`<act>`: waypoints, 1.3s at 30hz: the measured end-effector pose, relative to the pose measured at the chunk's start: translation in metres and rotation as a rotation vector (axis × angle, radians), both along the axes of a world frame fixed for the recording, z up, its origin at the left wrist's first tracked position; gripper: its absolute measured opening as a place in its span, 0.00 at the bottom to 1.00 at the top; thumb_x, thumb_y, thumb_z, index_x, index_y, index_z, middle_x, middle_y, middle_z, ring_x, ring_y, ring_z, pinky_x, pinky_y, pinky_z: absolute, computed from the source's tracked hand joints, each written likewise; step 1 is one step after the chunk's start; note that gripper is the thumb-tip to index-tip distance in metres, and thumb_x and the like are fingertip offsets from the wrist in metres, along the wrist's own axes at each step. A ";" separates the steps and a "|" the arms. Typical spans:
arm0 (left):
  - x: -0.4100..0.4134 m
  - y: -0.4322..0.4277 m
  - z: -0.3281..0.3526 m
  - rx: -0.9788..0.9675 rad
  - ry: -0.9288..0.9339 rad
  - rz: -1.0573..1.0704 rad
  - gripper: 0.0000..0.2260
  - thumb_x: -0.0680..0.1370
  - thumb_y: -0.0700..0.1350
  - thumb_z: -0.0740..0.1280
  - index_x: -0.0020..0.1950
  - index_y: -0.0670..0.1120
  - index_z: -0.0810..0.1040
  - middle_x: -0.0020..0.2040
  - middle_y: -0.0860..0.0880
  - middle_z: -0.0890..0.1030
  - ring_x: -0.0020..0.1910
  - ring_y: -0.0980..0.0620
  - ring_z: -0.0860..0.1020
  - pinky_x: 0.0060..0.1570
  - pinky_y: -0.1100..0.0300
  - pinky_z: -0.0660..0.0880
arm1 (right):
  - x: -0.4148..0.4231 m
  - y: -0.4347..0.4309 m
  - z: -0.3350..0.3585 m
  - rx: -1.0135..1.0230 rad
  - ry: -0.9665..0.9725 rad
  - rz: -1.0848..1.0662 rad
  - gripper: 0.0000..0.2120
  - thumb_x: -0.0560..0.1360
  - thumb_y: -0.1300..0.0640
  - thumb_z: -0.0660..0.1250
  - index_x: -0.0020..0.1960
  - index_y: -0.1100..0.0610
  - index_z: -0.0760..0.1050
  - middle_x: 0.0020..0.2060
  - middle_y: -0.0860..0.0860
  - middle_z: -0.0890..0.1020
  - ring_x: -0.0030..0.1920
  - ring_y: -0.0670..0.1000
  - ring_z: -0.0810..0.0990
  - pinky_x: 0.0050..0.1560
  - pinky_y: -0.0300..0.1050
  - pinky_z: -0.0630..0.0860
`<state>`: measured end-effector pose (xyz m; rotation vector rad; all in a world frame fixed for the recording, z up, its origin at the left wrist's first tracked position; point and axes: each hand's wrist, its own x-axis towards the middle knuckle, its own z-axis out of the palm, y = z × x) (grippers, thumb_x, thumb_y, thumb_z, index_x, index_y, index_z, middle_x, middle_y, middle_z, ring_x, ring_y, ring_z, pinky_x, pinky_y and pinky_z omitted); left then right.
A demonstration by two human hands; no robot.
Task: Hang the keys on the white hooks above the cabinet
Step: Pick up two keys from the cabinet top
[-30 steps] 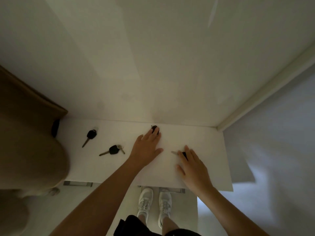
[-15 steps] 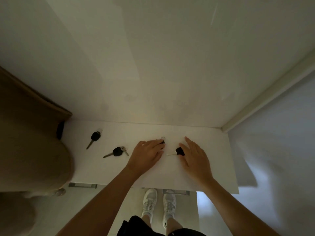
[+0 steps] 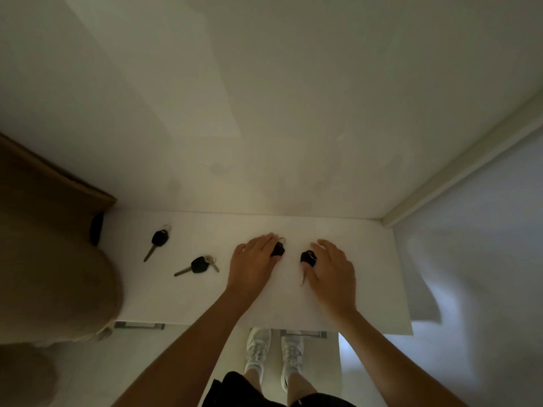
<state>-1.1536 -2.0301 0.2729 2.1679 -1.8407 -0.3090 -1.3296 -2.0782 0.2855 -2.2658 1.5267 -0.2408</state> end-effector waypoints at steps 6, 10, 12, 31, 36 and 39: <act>-0.007 -0.008 0.002 0.032 0.048 0.102 0.16 0.75 0.50 0.69 0.60 0.46 0.79 0.60 0.49 0.80 0.57 0.48 0.77 0.49 0.55 0.72 | 0.008 -0.005 0.004 0.148 -0.034 -0.199 0.21 0.72 0.45 0.69 0.62 0.53 0.74 0.57 0.51 0.75 0.57 0.54 0.74 0.53 0.48 0.69; -0.010 -0.012 0.008 0.081 0.203 0.196 0.12 0.76 0.51 0.67 0.57 0.49 0.77 0.55 0.50 0.79 0.53 0.51 0.75 0.48 0.58 0.70 | 0.015 -0.012 0.004 0.264 -0.211 -0.262 0.18 0.69 0.52 0.74 0.56 0.56 0.77 0.53 0.53 0.78 0.52 0.54 0.78 0.48 0.43 0.70; -0.012 -0.014 0.013 0.109 0.334 0.270 0.10 0.75 0.49 0.68 0.55 0.49 0.77 0.52 0.51 0.81 0.50 0.52 0.77 0.47 0.58 0.73 | 0.014 -0.014 0.003 0.299 -0.269 -0.278 0.18 0.67 0.54 0.76 0.54 0.56 0.78 0.51 0.54 0.78 0.50 0.54 0.78 0.49 0.45 0.72; -0.008 -0.016 0.022 0.290 0.850 0.509 0.10 0.71 0.47 0.74 0.48 0.43 0.85 0.45 0.47 0.85 0.45 0.51 0.81 0.48 0.60 0.75 | 0.001 -0.027 -0.001 0.437 -0.536 -0.402 0.17 0.62 0.69 0.77 0.49 0.62 0.79 0.37 0.51 0.81 0.39 0.50 0.80 0.41 0.27 0.74; -0.011 -0.012 0.022 0.309 0.864 0.525 0.12 0.72 0.51 0.73 0.46 0.43 0.85 0.44 0.46 0.85 0.38 0.54 0.78 0.37 0.64 0.71 | 0.002 -0.024 0.001 0.457 -0.591 -0.394 0.17 0.63 0.71 0.76 0.51 0.63 0.80 0.40 0.54 0.83 0.39 0.47 0.81 0.42 0.25 0.74; -0.010 -0.009 0.022 0.326 0.893 0.550 0.13 0.71 0.52 0.73 0.46 0.42 0.85 0.41 0.45 0.84 0.34 0.55 0.76 0.35 0.64 0.70 | 0.004 -0.024 0.003 0.525 -0.669 -0.430 0.16 0.63 0.73 0.75 0.50 0.65 0.80 0.39 0.58 0.83 0.39 0.50 0.81 0.42 0.29 0.77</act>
